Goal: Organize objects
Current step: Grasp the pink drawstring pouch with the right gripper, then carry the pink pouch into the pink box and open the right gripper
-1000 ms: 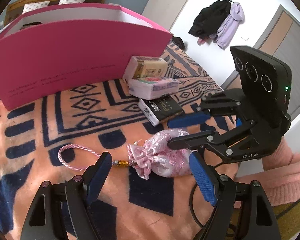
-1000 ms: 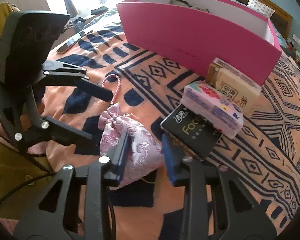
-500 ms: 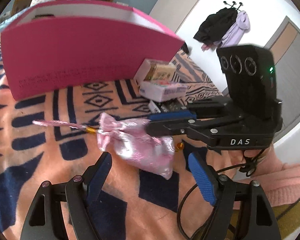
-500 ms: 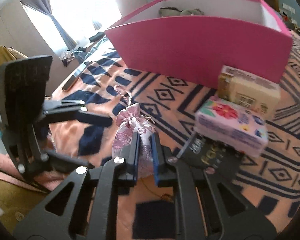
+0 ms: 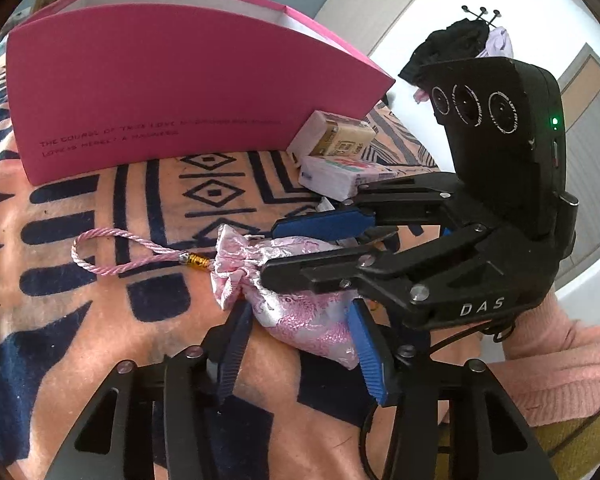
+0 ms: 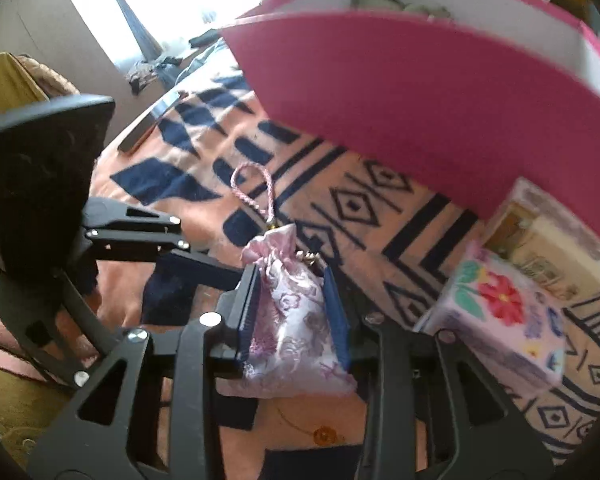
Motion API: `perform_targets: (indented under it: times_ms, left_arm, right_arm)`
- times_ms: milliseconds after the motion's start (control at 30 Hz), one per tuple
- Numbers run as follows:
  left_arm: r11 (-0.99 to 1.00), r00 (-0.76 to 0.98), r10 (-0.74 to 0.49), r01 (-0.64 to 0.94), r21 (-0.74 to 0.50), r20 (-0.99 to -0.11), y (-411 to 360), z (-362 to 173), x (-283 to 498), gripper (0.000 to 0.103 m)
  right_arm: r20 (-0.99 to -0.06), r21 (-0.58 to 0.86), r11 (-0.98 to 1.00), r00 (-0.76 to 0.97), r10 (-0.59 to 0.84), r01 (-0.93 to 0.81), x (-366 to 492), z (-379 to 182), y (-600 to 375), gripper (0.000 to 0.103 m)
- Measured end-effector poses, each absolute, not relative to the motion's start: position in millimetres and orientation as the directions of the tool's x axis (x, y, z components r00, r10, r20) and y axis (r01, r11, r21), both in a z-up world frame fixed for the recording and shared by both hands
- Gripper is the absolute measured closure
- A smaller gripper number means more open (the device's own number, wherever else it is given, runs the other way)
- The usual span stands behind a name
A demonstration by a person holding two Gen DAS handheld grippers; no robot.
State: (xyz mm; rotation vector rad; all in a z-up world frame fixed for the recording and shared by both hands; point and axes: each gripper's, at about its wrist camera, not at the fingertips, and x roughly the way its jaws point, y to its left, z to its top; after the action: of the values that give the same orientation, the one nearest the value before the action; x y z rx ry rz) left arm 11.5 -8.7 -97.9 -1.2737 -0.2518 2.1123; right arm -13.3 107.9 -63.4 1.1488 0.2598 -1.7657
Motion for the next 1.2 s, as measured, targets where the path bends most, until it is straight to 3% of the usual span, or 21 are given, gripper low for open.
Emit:
perform_targets:
  times_ms: [67, 267, 967, 1200]
  left_arm:
    - [-0.762, -0.316, 0.628, -0.434, -0.480, -0.712, -9.5, -94.7, 11.1, 0.056]
    - [-0.755, -0.360, 0.631, -0.489, -0.437, -0.687, -8.2, -61.6, 10.3, 0.055]
    - [-0.757, -0.529, 0.596, -0.621, -0.202, -0.604, 28.2, 54.6, -46.6, 0.055]
    - [-0.769, -0.561, 0.567, -0.622, -0.145, -0.603, 46.7, 69.2, -86.2, 0.055]
  right_arm:
    - [-0.781, 0.318, -0.498, -0.076, -0.620, 0.807, -12.8, -59.9, 111.5, 0.078]
    - [-0.708, 0.327, -0.466, -0.114, -0.697, 0.822, -2.1, -30.7, 128.1, 0.082]
    - [-0.520, 0.220, -0.548, -0.378, -0.766, 0.807, -42.8, 77.8, 168.4, 0.082]
    - [-0.488, 0.192, -0.584, -0.439, -0.754, 0.789, -71.4, 105.6, 174.1, 0.082]
